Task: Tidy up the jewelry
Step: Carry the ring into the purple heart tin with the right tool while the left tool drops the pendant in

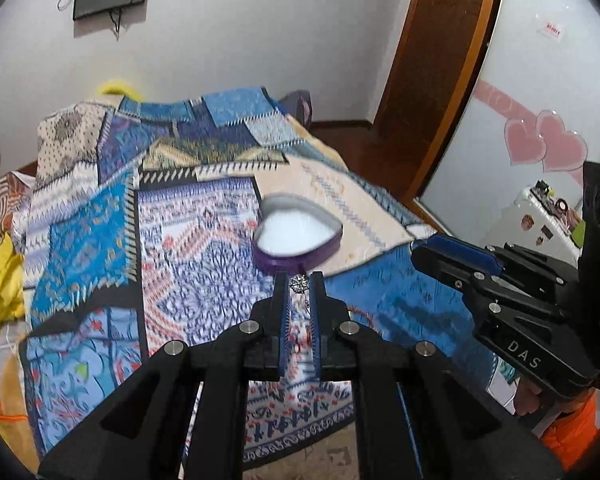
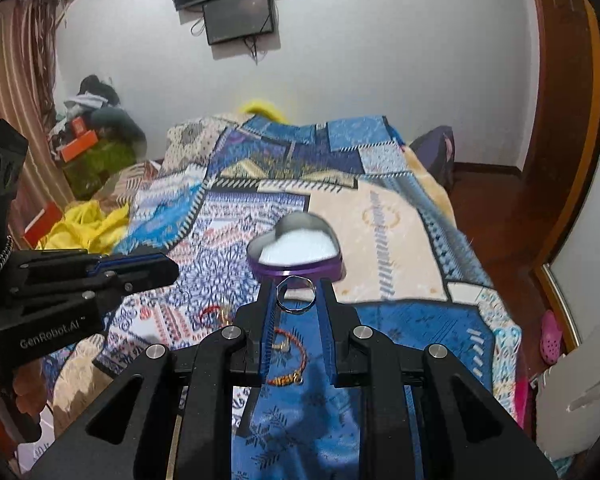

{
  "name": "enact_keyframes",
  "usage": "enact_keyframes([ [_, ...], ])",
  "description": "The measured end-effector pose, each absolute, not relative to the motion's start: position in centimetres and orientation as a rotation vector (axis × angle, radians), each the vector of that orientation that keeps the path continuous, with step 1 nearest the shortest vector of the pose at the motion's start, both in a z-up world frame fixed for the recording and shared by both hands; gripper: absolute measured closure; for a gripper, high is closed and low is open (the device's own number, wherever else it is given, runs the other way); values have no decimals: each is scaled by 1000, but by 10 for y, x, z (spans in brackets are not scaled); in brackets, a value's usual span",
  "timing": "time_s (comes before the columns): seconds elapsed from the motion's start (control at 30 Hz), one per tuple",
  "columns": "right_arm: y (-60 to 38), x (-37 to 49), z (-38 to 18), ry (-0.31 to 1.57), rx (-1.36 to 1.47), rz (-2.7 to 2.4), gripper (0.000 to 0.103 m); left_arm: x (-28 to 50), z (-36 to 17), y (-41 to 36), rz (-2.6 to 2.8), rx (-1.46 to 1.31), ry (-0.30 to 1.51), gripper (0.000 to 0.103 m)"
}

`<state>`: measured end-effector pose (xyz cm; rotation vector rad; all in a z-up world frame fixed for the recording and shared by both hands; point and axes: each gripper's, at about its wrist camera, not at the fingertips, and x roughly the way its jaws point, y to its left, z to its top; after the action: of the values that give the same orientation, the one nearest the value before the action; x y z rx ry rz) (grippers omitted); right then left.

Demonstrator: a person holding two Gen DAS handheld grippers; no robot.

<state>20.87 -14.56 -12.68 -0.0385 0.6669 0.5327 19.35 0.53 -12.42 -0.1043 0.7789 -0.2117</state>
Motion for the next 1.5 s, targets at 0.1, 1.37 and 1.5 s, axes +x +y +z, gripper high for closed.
enact_keyframes([
  [0.1, -148, 212, -121, 650, -24, 528, 85, 197, -114, 6, -211, -101, 750, 95],
  [1.37, -124, 306, -154, 778, -60, 587, 85, 300, -170, 3, -268, -84, 882, 95],
  [1.5, -121, 311, -161, 805, -76, 600, 85, 306, -177, 2, -276, -83, 901, 95],
])
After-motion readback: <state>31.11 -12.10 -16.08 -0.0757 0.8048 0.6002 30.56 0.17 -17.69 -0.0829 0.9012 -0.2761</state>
